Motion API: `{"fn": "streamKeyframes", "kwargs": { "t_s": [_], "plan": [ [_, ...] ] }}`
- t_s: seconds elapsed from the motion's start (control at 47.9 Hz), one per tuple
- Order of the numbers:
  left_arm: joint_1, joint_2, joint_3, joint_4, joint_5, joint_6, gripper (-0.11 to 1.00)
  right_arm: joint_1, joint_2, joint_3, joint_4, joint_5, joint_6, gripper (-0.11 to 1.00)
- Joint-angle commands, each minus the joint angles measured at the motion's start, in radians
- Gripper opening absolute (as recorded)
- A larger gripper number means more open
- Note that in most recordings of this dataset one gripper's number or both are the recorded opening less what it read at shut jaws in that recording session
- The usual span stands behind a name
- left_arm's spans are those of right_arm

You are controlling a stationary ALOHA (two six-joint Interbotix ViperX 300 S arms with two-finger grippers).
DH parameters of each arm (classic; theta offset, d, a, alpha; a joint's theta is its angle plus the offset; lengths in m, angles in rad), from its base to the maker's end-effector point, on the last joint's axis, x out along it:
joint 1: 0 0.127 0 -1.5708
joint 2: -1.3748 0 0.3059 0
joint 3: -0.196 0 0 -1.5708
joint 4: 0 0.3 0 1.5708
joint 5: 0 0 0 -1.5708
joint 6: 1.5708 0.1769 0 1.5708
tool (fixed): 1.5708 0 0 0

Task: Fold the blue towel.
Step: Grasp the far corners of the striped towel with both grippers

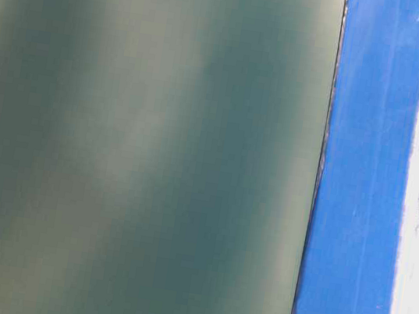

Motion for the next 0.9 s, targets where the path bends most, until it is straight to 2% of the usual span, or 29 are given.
{"fn": "streamKeyframes", "kwargs": {
  "t_s": [0.0, 0.188, 0.292, 0.668, 0.71, 0.793, 0.877],
  "plan": [
    [0.005, 0.014, -0.035, -0.025, 0.02, -0.011, 0.0, 0.0, 0.006, -0.031, 0.005, -0.008, 0.006, 0.0],
    [0.023, 0.032, -0.034, -0.025, 0.041, 0.003, 0.0, -0.014, 0.035, -0.052, 0.005, 0.043, 0.006, 0.0],
    [0.055, 0.06, -0.031, -0.025, 0.058, -0.014, 0.0, -0.04, 0.069, -0.052, 0.006, 0.064, 0.012, 0.0],
    [0.199, 0.298, -0.012, -0.028, 0.061, -0.095, 0.02, -0.209, 0.319, -0.051, 0.006, 0.086, 0.08, 0.01],
    [0.215, 0.324, -0.011, -0.029, 0.06, -0.109, 0.07, -0.233, 0.364, -0.058, 0.006, 0.095, 0.089, 0.02],
    [0.242, 0.377, -0.011, -0.028, 0.058, -0.132, 0.27, -0.268, 0.431, -0.072, 0.008, 0.11, 0.098, 0.25],
    [0.265, 0.431, -0.009, -0.029, 0.058, -0.146, 0.53, -0.287, 0.499, -0.084, 0.008, 0.117, 0.1, 0.49]
  ]
}}
